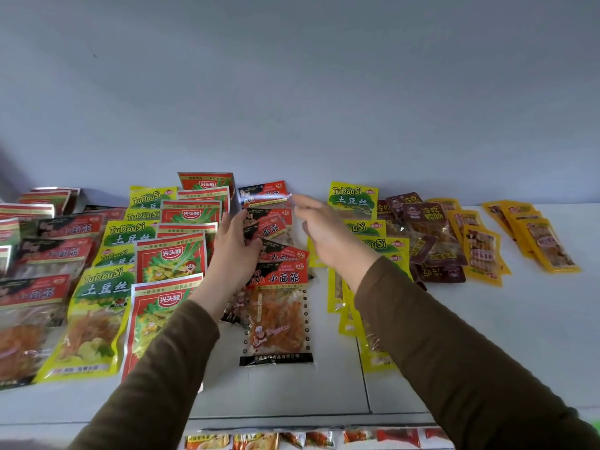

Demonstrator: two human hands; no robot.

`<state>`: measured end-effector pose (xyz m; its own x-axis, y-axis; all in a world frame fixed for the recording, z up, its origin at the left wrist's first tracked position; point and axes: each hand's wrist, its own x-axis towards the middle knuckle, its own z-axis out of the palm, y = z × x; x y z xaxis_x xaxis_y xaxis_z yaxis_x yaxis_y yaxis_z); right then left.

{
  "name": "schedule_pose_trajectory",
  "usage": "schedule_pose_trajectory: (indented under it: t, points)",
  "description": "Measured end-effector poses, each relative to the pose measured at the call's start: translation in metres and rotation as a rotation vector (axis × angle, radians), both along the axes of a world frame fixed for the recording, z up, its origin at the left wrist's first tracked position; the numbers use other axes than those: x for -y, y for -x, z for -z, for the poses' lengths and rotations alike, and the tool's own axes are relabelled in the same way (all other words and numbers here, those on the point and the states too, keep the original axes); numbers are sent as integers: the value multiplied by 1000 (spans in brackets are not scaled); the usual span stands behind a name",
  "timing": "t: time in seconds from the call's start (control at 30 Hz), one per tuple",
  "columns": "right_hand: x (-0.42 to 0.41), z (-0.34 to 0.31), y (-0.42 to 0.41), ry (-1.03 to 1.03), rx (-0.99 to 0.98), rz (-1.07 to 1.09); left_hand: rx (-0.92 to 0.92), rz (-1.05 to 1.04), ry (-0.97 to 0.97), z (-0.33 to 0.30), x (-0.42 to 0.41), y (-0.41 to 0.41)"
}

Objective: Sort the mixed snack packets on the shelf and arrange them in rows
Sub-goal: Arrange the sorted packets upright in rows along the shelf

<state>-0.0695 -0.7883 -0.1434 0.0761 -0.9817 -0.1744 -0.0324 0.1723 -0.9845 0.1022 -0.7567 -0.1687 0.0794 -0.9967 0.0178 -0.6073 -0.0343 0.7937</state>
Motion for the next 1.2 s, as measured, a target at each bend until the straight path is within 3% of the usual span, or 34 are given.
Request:
schedule_pose_trajectory:
  t: [0.13, 0.3, 0.4, 0.5, 0.63, 0.83, 1.03, 1.2]
  points:
    - [-32, -3, 13, 113, -176, -59, 206, 100, 177, -1, -39, 0]
    - [-63, 4, 9, 268, -812, -267, 516, 303, 23, 20, -84, -3]
    - [-65, 13, 4, 295, -939, -251, 564, 245, -47, 30, -97, -1]
    - [-64, 16, 3, 279, -828, -174, 560, 131, -62, 33, -101, 2]
    - [-67, 20, 1, 154, -446, -107, 511, 79, -133, 34, -98, 6]
    - [-81, 20, -2, -27, -33, 6, 287, 60, -151, 32, -102, 16]
    - [-112, 30, 7, 73, -69, 97, 53, 21, -91, 28, -116, 7]
    - [-137, 35, 5, 112, -83, 145, 59, 55, -7, 34, -132, -1]
